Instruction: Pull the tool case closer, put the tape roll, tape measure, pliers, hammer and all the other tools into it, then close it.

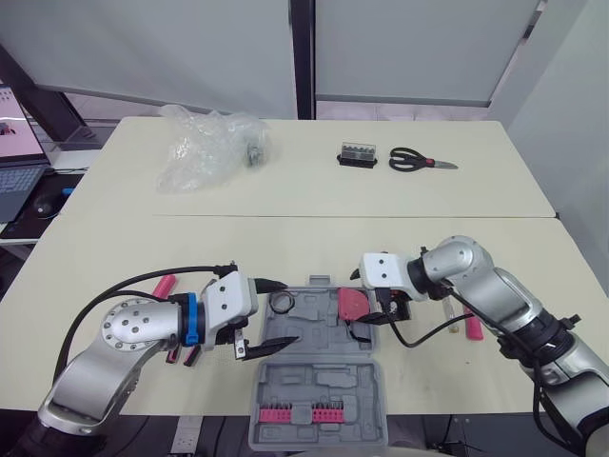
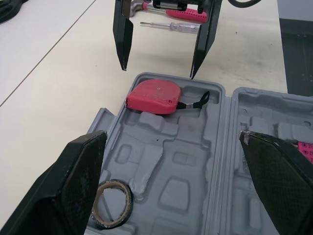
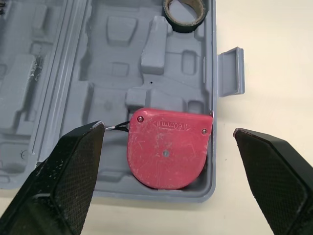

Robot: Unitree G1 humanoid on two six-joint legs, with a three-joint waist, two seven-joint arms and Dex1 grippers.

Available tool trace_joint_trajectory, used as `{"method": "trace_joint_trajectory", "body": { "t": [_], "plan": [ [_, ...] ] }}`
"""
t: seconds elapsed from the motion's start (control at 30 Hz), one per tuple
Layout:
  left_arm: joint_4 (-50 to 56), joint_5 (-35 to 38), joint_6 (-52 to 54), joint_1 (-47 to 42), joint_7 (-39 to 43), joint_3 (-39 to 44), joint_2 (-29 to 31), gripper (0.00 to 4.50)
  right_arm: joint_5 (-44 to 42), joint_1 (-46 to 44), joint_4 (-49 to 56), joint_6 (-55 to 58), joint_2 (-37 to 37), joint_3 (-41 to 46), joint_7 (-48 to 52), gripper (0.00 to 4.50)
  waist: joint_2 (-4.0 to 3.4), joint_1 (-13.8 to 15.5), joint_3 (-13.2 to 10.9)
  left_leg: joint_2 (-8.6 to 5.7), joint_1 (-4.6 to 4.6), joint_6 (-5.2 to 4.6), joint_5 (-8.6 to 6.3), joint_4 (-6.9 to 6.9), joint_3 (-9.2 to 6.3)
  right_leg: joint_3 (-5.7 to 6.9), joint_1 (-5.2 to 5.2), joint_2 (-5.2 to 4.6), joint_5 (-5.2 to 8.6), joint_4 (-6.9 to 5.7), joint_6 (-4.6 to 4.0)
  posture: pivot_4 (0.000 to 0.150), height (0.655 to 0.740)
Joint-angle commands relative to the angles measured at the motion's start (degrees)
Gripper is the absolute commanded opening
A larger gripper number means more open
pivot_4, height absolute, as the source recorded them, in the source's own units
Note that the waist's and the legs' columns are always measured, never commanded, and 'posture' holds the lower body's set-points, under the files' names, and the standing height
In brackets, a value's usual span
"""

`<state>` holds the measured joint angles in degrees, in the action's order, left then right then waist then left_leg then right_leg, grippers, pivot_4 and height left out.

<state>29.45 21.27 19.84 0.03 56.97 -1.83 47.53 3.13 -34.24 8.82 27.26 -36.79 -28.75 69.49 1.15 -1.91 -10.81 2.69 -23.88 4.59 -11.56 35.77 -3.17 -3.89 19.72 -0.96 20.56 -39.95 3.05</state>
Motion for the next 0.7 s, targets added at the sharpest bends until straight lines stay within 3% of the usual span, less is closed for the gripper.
{"method": "trace_joint_trajectory", "body": {
  "t": [0.03, 0.13, 0.27, 0.47, 0.6, 0.7],
  "plan": [
    [0.6, 0.4, -1.3, 0.3, 0.3, 1.7, 0.2, 4.5, -1.3, 0.2, 2.1, -0.6, 0.5, 1.7, -0.8, 4.45, 0.0, 0.0, 0.0, 0.0, 0.0, 0.0, 0.0, 0.0, 0.0, 0.0, 0.0, 0.0, 0.0, 0.0, 0.0, 0.15, 0.74],
    [0.5, 0.5, -1.4, 0.5, 0.3, 1.8, 0.4, 4.5, -1.5, 0.6, 2.2, -0.9, 0.6, 1.8, -0.9, 3.89, 0.0, 0.0, 0.0, 0.0, 0.0, 0.0, 0.0, 0.0, 0.0, 0.0, -0.01, 0.0, 0.0, 0.0, 0.0, 0.15, 0.74],
    [0.5, 0.6, -1.5, 0.8, 0.3, 2.1, 0.4, 4.5, -1.8, 1.1, 2.4, -0.9, 1.0, 1.7, -1.3, 2.65, 0.0, 0.0, 0.0, 0.0, 0.0, 0.0, 0.0, 0.0, 0.0, 0.0, -0.01, 0.0, 0.0, 0.0, 0.0, 0.15, 0.74],
    [0.2, 0.5, -1.7, 1.0, 0.4, 2.5, 0.6, 4.5, -2.7, 1.6, 2.3, -0.2, 1.3, 2.4, -1.6, 2.65, 0.0, 0.0, 0.0, 0.0, 0.0, 0.0, 0.0, 0.0, 0.0, 0.0, 0.0, 0.0, 0.0, 0.0, 0.0, 0.15, 0.74],
    [0.2, 0.4, -1.6, 0.8, 0.4, 2.6, 0.6, 4.5, -3.3, 2.1, 1.9, -0.6, 0.7, 2.8, -1.8, 3.44, 0.0, 0.0, 0.0, 0.0, 0.0, 0.0, 0.0, 0.0, 0.0, 0.0, 0.0, 0.0, 0.0, 0.0, 0.0, 0.15, 0.74],
    [0.4, 0.4, -1.2, 0.5, 0.3, 2.5, 0.5, 4.5, -0.8, 3.4, -0.2, -6.1, -0.4, 2.2, -3.5, 4.44, 0.0, 0.0, 0.0, 0.0, 0.0, 0.0, 0.0, 0.0, 0.0, 0.0, 0.0, -0.01, 0.0, 0.01, 0.0, 0.15, 0.74]
  ]
}}
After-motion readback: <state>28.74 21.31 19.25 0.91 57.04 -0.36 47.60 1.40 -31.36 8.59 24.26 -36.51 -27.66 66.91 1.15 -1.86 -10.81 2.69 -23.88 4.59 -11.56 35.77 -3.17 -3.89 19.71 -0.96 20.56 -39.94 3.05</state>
